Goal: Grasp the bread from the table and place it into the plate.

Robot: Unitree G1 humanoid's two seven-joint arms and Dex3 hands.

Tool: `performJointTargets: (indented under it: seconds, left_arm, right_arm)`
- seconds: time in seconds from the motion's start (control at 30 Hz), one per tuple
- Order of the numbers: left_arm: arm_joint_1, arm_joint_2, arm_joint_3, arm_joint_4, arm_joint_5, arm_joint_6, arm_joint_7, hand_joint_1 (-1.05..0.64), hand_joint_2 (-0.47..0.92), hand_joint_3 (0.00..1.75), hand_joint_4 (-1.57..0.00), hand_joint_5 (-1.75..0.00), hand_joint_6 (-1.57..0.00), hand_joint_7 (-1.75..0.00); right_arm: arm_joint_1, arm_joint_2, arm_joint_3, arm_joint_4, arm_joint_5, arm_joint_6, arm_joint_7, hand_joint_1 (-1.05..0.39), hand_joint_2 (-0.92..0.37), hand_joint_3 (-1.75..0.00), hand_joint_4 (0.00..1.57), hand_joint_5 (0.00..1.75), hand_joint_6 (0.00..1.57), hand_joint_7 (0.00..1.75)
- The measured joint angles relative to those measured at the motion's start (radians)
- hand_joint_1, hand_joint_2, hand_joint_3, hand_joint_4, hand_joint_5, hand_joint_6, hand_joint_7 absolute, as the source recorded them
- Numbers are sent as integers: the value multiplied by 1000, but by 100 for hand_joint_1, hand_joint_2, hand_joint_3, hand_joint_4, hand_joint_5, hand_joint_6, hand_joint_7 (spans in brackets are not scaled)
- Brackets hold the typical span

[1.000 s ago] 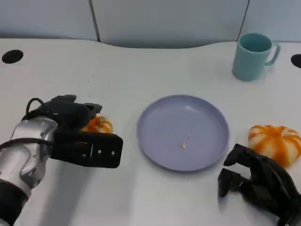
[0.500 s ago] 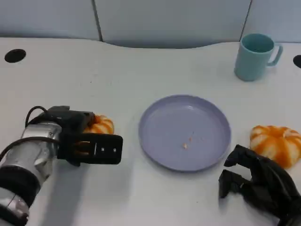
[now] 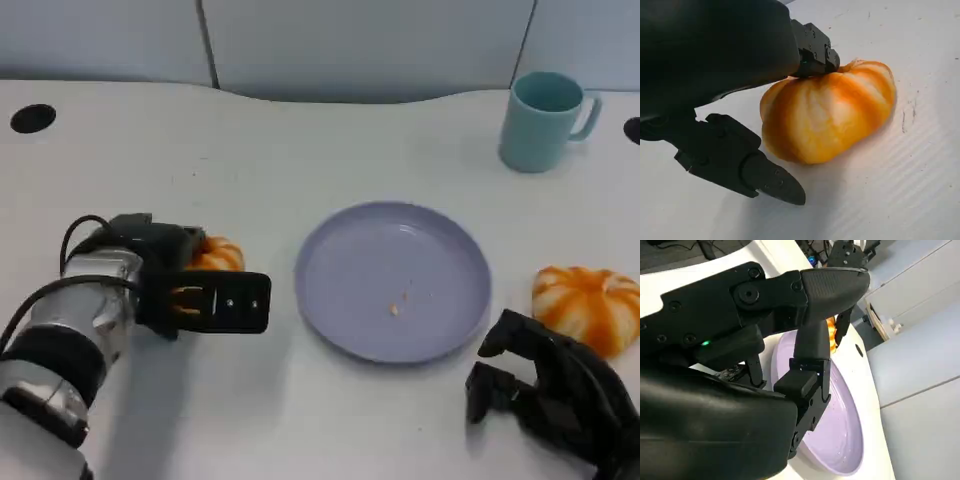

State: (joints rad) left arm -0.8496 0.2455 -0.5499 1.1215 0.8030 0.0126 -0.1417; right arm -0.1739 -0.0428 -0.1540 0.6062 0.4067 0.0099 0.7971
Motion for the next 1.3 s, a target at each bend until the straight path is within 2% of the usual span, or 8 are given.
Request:
performJointTargets:
  seconds: [0.43, 0.63, 0.67, 0.7, 0.77, 1.17, 1.2, 1.3]
  left_arm:
    - [9, 0, 21, 24, -83, -110, 81, -20, 82, 1, -46, -20, -50, -10]
    - [23, 8, 38, 29, -123, -147, 97, -20, 82, 1, -47, -22, -53, -9]
    - [23, 8, 38, 30, -125, -148, 97, -23, 88, 1, -69, -101, -83, -42]
    - [26, 8, 35, 36, -120, -157, 136, -25, 90, 1, -74, -133, -90, -61]
    - [45, 8, 20, 54, -99, -192, 285, -26, 92, 1, -78, -160, -94, -79]
    - [58, 7, -13, 110, -89, -246, 438, -26, 92, 1, -79, -167, -94, -87]
    - [58, 7, -13, 110, -89, -246, 438, -24, 92, 29, -79, -172, -74, -137]
    - [84, 12, -20, 106, -64, -280, 588, -23, 92, 47, -79, -174, -59, -171]
  right_arm:
    - [-4, -4, -5, 10, 14, 9, 13, -55, -92, -24, 76, 157, 68, 123]
    - [-2, -4, -3, 9, 12, 5, 9, -55, -92, -24, 76, 158, 67, 123]
    - [-2, -4, -3, 9, 12, 4, 9, -55, -92, -24, 77, 159, 67, 123]
    - [-2, -4, -2, 9, 12, 4, 9, -55, -92, -24, 77, 159, 67, 123]
    - [-2, -5, -3, 9, 13, 5, 10, -55, -92, -24, 77, 159, 67, 124]
    - [-3, -8, -3, 13, 13, 5, 10, -55, -92, -24, 77, 159, 67, 124]
    - [-3, -9, -3, 13, 13, 5, 10, -54, -92, -25, 76, 159, 67, 124]
    - [-5, -9, -4, 16, 15, 5, 22, -53, -92, -25, 76, 159, 67, 123]
